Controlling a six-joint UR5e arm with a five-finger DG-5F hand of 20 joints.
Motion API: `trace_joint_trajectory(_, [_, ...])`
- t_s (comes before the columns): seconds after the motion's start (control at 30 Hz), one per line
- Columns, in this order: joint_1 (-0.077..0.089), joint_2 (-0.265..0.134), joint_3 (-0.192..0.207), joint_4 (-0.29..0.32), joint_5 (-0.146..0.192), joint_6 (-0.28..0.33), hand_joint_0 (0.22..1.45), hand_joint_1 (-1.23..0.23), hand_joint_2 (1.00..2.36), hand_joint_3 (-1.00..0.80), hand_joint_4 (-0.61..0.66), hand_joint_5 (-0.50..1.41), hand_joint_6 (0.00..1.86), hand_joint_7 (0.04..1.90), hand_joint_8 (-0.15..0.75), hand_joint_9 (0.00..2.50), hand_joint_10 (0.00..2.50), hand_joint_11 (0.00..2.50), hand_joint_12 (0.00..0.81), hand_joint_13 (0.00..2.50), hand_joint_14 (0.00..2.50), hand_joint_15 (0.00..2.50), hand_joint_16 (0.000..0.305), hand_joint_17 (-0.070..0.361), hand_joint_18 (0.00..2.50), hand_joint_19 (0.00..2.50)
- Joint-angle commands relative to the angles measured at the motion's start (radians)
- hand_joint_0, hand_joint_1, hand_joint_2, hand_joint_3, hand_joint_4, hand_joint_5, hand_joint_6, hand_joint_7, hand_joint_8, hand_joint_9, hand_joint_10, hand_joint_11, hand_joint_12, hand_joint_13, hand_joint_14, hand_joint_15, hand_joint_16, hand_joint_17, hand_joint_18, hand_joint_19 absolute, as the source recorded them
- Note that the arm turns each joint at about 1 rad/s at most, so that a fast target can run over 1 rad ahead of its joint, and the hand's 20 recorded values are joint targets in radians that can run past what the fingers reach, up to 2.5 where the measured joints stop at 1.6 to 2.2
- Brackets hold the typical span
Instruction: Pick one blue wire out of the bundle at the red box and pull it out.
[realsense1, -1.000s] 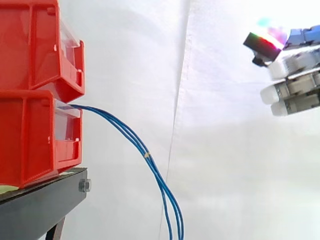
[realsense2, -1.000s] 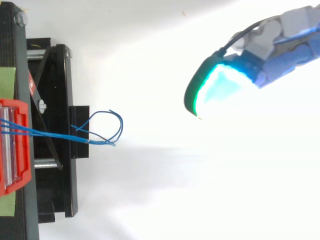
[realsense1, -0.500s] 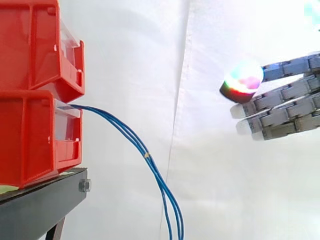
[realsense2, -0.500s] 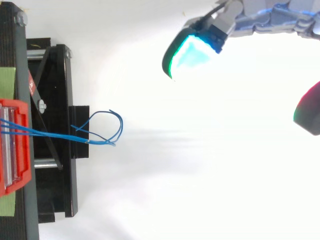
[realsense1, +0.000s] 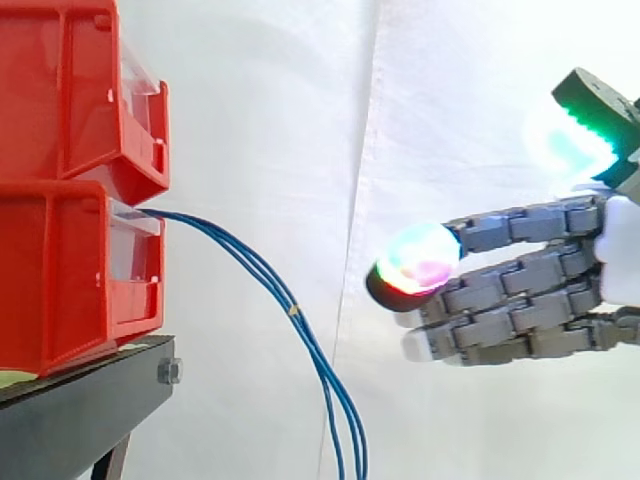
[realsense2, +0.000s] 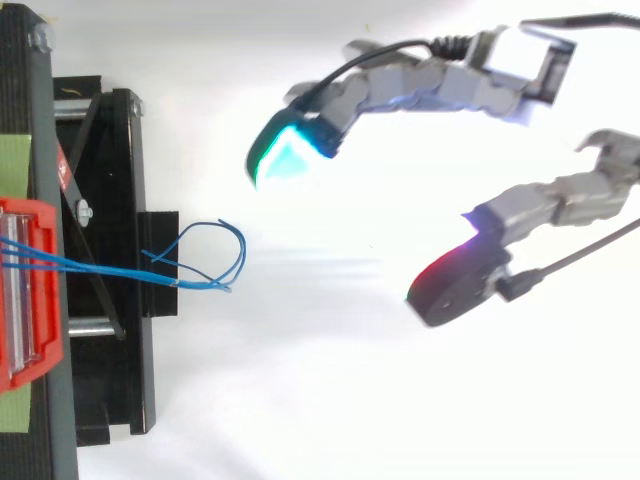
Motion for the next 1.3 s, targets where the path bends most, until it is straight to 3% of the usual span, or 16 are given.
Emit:
trace_joint_trajectory(0.0, [0.005, -0.059, 0.036, 0.075, 0.001, 0.000, 0.39, -0.59, 1.00, -0.50, 0.15, -0.17, 0.50, 0.77, 0.251, 0.24, 0.00, 0.00, 0.415, 0.00, 0.00, 0.00, 0.085, 0.191, 0.00, 0.01])
trace_joint_trajectory(0.27, [0.012, -0.151, 0.137, 0.069, -0.002, 0.009, 0.40, -0.57, 1.00, -0.50, 0.17, -0.17, 0.50, 0.78, 0.291, 0.64, 0.01, 0.51, 0.424, 0.00, 0.00, 0.03, 0.084, 0.189, 0.00, 0.00])
trace_joint_trajectory(0.5, [0.013, -0.226, 0.220, 0.081, -0.005, 0.020, 0.40, -0.57, 1.00, -0.50, 0.18, -0.17, 0.50, 0.78, 0.294, 0.72, 0.02, 0.64, 0.430, 0.00, 0.00, 0.05, 0.083, 0.187, 0.00, 0.02])
trace_joint_trajectory(0.6, [0.013, -0.237, 0.240, 0.081, -0.005, 0.022, 0.40, -0.58, 1.00, -0.50, 0.18, -0.17, 0.50, 0.79, 0.298, 0.73, 0.02, 0.63, 0.428, 0.00, 0.00, 0.05, 0.082, 0.184, 0.00, 0.02])
trace_joint_trajectory(1.03, [0.024, -0.241, 0.248, 0.069, -0.003, 0.020, 0.46, -0.65, 1.00, -0.50, 0.21, -0.15, 0.50, 0.88, 0.278, 0.71, 0.02, 0.59, 0.406, 0.00, 0.00, 0.05, 0.076, 0.170, 0.00, 0.04])
trace_joint_trajectory(1.27, [0.025, -0.278, 0.248, 0.086, -0.008, 0.042, 0.48, -0.67, 1.00, -0.50, 0.22, -0.13, 0.50, 0.94, 0.274, 0.70, 0.02, 0.58, 0.398, 0.00, 0.00, 0.05, 0.073, 0.164, 0.00, 0.06])
